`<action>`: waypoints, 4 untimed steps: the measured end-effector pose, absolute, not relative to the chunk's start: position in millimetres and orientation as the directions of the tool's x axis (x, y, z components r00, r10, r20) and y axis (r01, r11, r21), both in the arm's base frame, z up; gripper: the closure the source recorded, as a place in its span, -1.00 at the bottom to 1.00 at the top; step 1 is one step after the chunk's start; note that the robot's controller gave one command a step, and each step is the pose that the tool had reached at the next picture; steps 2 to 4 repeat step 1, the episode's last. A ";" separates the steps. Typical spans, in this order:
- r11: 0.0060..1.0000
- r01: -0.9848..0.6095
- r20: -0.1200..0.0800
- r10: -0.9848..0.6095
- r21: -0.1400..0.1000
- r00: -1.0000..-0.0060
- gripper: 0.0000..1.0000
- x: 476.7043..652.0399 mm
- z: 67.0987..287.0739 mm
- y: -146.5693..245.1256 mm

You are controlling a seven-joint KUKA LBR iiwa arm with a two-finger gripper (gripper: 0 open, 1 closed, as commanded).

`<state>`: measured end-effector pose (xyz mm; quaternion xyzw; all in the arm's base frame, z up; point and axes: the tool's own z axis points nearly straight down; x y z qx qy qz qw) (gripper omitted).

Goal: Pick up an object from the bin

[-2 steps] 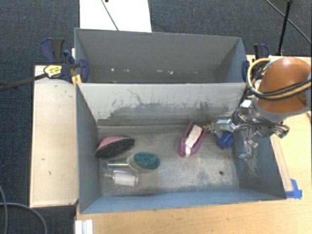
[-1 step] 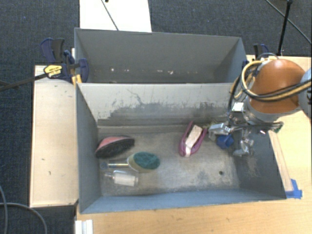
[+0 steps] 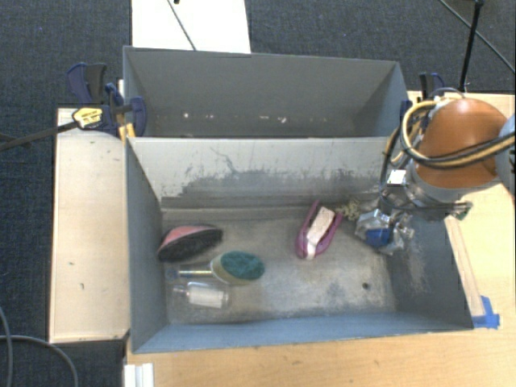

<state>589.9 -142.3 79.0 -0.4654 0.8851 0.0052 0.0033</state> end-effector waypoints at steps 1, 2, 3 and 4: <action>0.572 -0.820 -0.006 -0.820 -0.009 -0.572 1.00 588.3 219.1 -120.0; 0.572 -0.820 -0.006 -0.820 -0.009 -0.572 1.00 588.3 219.1 -120.0; 0.572 -0.820 -0.006 -0.820 -0.009 -0.572 1.00 588.3 219.1 -120.0; 0.572 -0.820 -0.006 -0.820 -0.009 -0.572 1.00 588.3 219.1 -120.0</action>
Offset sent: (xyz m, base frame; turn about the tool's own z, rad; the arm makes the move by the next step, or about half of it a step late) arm -0.0037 0.0217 0.1346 0.0092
